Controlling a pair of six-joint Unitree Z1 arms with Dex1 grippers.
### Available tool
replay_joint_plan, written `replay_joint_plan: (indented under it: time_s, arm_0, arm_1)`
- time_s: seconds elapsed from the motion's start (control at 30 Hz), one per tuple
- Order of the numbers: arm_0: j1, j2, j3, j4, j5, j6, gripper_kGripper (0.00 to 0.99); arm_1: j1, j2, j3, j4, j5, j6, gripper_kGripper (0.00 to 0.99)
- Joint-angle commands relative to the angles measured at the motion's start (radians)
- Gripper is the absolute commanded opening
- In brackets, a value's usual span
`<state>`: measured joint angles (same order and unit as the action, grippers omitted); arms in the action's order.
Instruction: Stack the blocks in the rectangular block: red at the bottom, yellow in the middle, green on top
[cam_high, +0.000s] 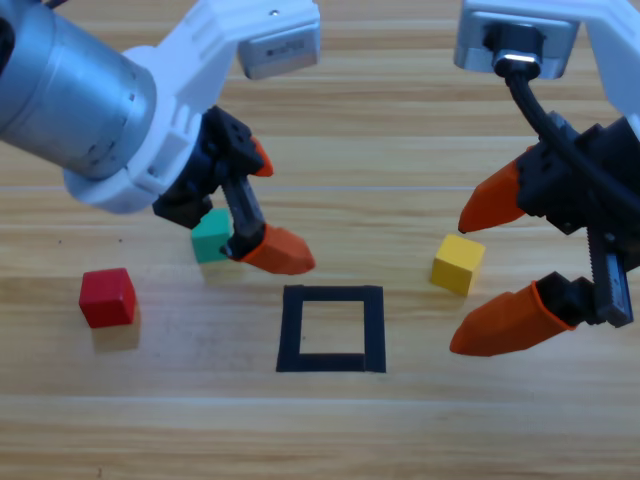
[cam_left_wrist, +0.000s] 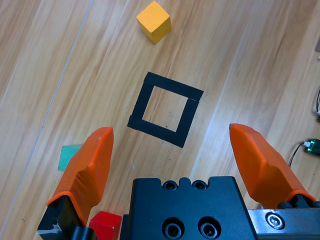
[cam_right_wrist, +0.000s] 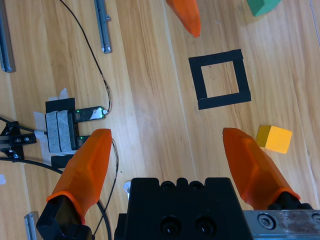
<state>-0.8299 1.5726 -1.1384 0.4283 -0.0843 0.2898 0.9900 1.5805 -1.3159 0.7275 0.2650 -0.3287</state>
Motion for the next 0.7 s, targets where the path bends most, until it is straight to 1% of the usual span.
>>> replay_joint_plan:
  time_s: [0.03, 0.2, 0.27, 0.3, 0.37, 0.4, 0.47, 0.5, 0.53, 0.6, 0.67, 0.7]
  arm_0:
    - [-0.029, 0.037, 0.029, 0.004, 0.017, -0.011, 0.99]
    - [-0.029, 0.035, 0.029, 0.001, 0.017, -0.012, 0.99]
    - [-0.029, 0.037, 0.026, 0.001, 0.017, -0.012, 0.99]
    - [-0.029, 0.035, 0.026, 0.001, 0.017, -0.012, 0.99]
    - [-0.029, 0.033, 0.026, 0.001, 0.023, -0.015, 0.99]
    - [-0.029, 0.032, 0.029, 0.001, 0.026, -0.02, 0.99]
    - [-0.028, 0.018, 0.037, 0.003, 0.04, -0.049, 0.99]
    - [-0.02, 0.006, 0.042, 0.003, 0.054, -0.074, 0.99]
    - [0.003, -0.008, 0.045, 0.003, 0.093, -0.121, 0.99]
    - [0.04, -0.034, 0.043, 0.01, 0.126, -0.205, 0.99]
    - [0.107, -0.06, 0.045, 0.033, 0.149, -0.305, 0.99]
    - [0.138, -0.072, 0.043, 0.058, 0.172, -0.362, 0.99]
  arm_1:
    - [0.022, 0.038, 0.017, -0.014, -0.004, -0.001, 0.976]
    - [0.022, 0.026, 0.021, -0.014, -0.013, 0.008, 0.976]
    - [0.022, 0.009, 0.032, -0.037, -0.05, 0.019, 0.976]
    - [0.022, -0.001, 0.046, -0.062, -0.093, 0.057, 0.976]
    - [0.022, -0.011, 0.072, -0.12, -0.211, 0.143, 0.976]
    - [0.022, -0.01, 0.084, -0.149, -0.277, 0.183, 0.976]
    - [0.022, 0.006, 0.118, -0.229, -0.435, 0.31, 0.971]
    - [0.022, 0.018, 0.135, -0.258, -0.494, 0.366, 0.968]
    - [0.022, 0.03, 0.162, -0.301, -0.527, 0.421, 0.969]
    - [0.021, 0.05, 0.21, -0.373, -0.615, 0.487, 0.969]
    - [0.021, 0.064, 0.237, -0.415, -0.63, 0.497, 0.969]
    - [0.021, 0.081, 0.241, -0.427, -0.635, 0.508, 0.968]
